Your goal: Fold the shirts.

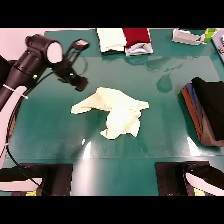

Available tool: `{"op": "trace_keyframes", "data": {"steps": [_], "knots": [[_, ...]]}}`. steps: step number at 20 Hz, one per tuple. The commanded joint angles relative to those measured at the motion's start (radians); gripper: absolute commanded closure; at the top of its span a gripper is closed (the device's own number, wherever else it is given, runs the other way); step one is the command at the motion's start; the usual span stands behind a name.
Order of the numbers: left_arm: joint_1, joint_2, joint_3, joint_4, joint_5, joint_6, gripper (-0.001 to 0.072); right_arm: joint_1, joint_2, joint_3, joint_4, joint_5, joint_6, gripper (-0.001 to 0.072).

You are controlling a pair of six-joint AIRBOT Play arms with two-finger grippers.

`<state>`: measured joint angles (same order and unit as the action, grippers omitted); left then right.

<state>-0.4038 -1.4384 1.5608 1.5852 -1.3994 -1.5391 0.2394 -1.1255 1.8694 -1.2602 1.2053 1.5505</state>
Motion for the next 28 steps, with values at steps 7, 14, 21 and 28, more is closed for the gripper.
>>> {"op": "trace_keyframes", "data": {"steps": [7,14,21,28], "knots": [[0.129,-0.074,-0.336,-0.140,0.267,0.045,0.0097,0.000,0.000,-0.089,0.003,-0.005,0.001,0.0692],[0.128,-0.101,-0.336,-0.201,0.285,0.081,0.0173,0.000,-0.001,-0.245,0.003,-0.008,0.001,0.0692],[0.128,-0.089,-0.319,-0.193,0.284,0.082,0.0683,0.000,-0.001,-0.597,0.004,0.074,0.065,0.0690],[0.128,-0.077,-0.319,-0.180,0.285,0.082,0.0683,0.010,-0.001,-1.048,0.219,-0.018,0.087,0.0194]]}}
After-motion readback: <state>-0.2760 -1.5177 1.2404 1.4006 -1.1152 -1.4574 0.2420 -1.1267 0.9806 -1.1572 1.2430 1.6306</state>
